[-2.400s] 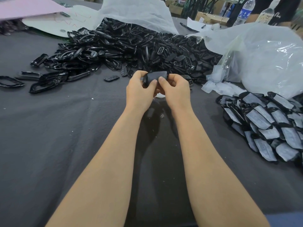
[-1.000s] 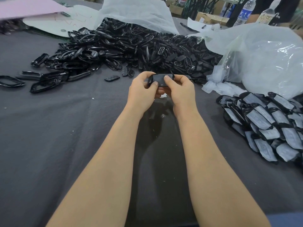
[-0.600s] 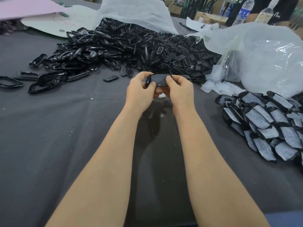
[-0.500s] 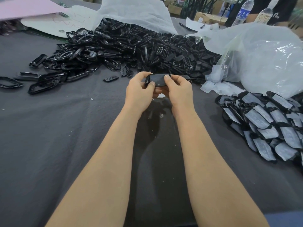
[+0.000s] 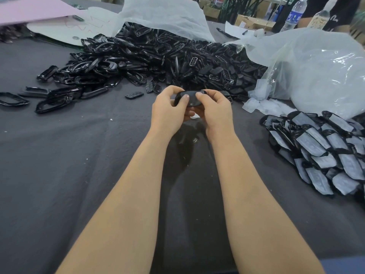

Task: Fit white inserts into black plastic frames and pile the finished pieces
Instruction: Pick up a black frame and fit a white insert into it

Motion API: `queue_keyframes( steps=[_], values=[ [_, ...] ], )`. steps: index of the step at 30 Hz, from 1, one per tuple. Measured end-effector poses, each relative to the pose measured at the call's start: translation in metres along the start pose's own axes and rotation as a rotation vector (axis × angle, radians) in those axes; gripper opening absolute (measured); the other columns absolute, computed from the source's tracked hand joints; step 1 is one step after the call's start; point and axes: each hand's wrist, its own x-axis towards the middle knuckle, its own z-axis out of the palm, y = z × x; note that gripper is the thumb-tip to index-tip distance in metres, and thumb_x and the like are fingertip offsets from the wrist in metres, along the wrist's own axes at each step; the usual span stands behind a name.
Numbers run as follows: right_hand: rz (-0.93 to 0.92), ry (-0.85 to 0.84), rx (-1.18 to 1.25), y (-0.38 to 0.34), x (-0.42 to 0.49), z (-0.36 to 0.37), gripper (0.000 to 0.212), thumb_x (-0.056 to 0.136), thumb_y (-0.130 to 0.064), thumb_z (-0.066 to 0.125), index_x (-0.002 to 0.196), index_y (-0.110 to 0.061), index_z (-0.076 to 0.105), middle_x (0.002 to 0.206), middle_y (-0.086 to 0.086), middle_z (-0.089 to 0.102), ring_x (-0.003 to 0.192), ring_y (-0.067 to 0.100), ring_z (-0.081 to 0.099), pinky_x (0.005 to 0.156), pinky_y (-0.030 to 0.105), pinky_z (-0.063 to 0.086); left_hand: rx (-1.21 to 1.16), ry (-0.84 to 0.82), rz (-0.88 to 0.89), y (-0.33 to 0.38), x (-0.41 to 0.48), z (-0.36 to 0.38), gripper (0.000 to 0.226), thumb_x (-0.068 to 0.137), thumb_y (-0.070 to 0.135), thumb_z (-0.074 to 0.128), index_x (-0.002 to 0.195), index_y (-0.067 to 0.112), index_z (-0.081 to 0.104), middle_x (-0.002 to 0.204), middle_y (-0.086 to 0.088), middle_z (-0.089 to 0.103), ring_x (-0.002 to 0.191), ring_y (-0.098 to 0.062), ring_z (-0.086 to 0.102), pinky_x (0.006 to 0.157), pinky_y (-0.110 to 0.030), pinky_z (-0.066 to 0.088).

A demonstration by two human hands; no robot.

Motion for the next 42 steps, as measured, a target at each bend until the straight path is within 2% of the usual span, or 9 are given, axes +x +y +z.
queue_keyframes(
  steps=[7, 10, 12, 15, 20, 24, 33, 37, 42],
  values=[
    [0.006, 0.064, -0.035, -0.0007, 0.0, 0.0025, 0.017, 0.092, -0.005, 0.052, 0.08, -0.015, 0.06, 0.084, 0.008, 0.065, 0.087, 0.026, 0.065, 0.08, 0.037, 0.057, 0.038, 0.005, -0.002, 0.0002, -0.0002, 0.0015, 0.02, 0.097, 0.014, 0.055, 0.087, 0.03, 0.051, 0.084, -0.005, 0.071, 0.061, -0.005, 0.068, 0.063, -0.022, 0.057],
    [-0.01, 0.012, -0.094, 0.0004, -0.0014, 0.0032, 0.006, 0.09, -0.009, 0.058, 0.095, -0.012, 0.06, 0.093, 0.008, 0.065, 0.09, 0.024, 0.066, 0.077, 0.031, 0.059, 0.015, 0.009, -0.003, 0.0004, -0.0002, 0.0006, 0.019, 0.097, 0.012, 0.054, 0.088, 0.028, 0.052, 0.081, -0.006, 0.071, 0.059, -0.006, 0.068, 0.06, -0.021, 0.056],
    [-0.01, -0.015, -0.14, 0.0014, -0.0028, 0.0036, 0.019, 0.088, -0.012, 0.062, 0.107, -0.009, 0.058, 0.093, 0.004, 0.065, 0.083, 0.015, 0.066, 0.063, 0.02, 0.057, 0.008, -0.006, 0.0, 0.0002, -0.0005, 0.0007, 0.018, 0.098, 0.01, 0.053, 0.088, 0.025, 0.053, 0.078, -0.006, 0.07, 0.057, -0.006, 0.067, 0.057, -0.019, 0.054],
    [0.008, -0.003, -0.129, 0.0016, -0.0028, 0.0039, 0.029, 0.088, -0.013, 0.063, 0.114, -0.004, 0.057, 0.098, 0.008, 0.065, 0.086, 0.019, 0.065, 0.066, 0.024, 0.056, 0.02, -0.045, 0.012, -0.0005, -0.0006, 0.0018, 0.013, 0.098, 0.009, 0.053, 0.091, 0.021, 0.055, 0.077, -0.007, 0.07, 0.057, -0.007, 0.067, 0.056, -0.017, 0.052],
    [-0.018, 0.03, -0.112, -0.0004, -0.0031, 0.0031, 0.007, 0.089, -0.01, 0.059, 0.094, -0.006, 0.062, 0.085, 0.007, 0.064, 0.076, 0.017, 0.061, 0.066, 0.028, 0.053, 0.029, -0.052, 0.022, -0.0009, 0.0002, 0.0016, 0.016, 0.098, 0.01, 0.053, 0.089, 0.024, 0.054, 0.078, -0.006, 0.07, 0.059, -0.007, 0.068, 0.06, -0.021, 0.055],
    [-0.017, 0.112, -0.131, -0.0007, 0.0004, 0.0002, 0.021, 0.091, -0.01, 0.053, 0.072, -0.015, 0.061, 0.069, -0.001, 0.059, 0.065, 0.011, 0.055, 0.057, 0.021, 0.048, 0.044, -0.048, 0.025, -0.0008, -0.0007, 0.0037, 0.02, 0.097, 0.011, 0.053, 0.086, 0.028, 0.052, 0.082, -0.007, 0.07, 0.061, -0.007, 0.068, 0.064, -0.024, 0.058],
    [-0.055, -0.023, -0.279, -0.0005, 0.0013, -0.0024, 0.011, 0.093, -0.013, 0.056, 0.097, -0.01, 0.066, 0.09, 0.01, 0.071, 0.084, 0.022, 0.069, 0.073, 0.028, 0.057, -0.069, 0.078, -0.018, -0.002, 0.0024, 0.0002, 0.01, 0.097, 0.011, 0.054, 0.097, 0.021, 0.054, 0.073, -0.002, 0.069, 0.06, -0.006, 0.068, 0.061, -0.022, 0.057],
    [-0.08, 0.031, -0.334, 0.0006, 0.0021, -0.0009, 0.008, 0.092, -0.012, 0.056, 0.089, -0.013, 0.063, 0.09, 0.012, 0.07, 0.089, 0.028, 0.069, 0.083, 0.04, 0.057, -0.025, 0.059, -0.002, -0.0032, 0.0019, 0.0025, 0.009, 0.097, 0.012, 0.055, 0.104, 0.018, 0.055, 0.076, -0.002, 0.07, 0.062, -0.008, 0.069, 0.064, -0.024, 0.058],
    [-0.06, 0.001, -0.254, -0.0004, 0.0003, 0.0008, 0.015, 0.095, -0.016, 0.053, 0.084, -0.015, 0.063, 0.085, 0.009, 0.07, 0.079, 0.022, 0.068, 0.07, 0.029, 0.057, -0.04, 0.072, -0.005, -0.0024, 0.0025, 0.0013, 0.01, 0.098, 0.012, 0.054, 0.1, 0.022, 0.053, 0.073, 0.0, 0.069, 0.062, -0.006, 0.069, 0.063, -0.021, 0.057]
  ],
)
